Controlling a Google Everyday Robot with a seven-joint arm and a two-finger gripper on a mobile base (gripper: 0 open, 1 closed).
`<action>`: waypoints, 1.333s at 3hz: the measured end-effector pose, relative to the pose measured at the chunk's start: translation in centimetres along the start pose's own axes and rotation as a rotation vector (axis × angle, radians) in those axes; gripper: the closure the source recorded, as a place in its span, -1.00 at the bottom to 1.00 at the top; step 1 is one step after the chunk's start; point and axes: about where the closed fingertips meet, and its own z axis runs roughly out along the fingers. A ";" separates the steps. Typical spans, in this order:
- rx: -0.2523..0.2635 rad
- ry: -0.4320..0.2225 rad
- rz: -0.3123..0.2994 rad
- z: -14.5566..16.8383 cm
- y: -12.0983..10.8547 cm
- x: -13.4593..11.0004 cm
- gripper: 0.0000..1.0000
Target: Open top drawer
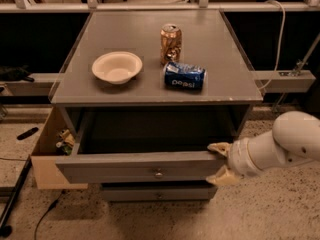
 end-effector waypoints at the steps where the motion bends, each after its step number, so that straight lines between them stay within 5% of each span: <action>1: 0.000 0.000 0.000 0.0 -0.1 0.0 0.61; 2: 0.014 -0.019 -0.020 -0.8 1.5 -1.0 1.00; 3: 0.014 -0.019 -0.020 -0.8 1.5 -1.0 1.00; 4: 0.014 -0.019 -0.020 -0.8 1.5 -1.0 0.62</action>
Offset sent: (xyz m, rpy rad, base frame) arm -0.3358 -0.1180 0.0156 -0.0428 0.0057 -0.1283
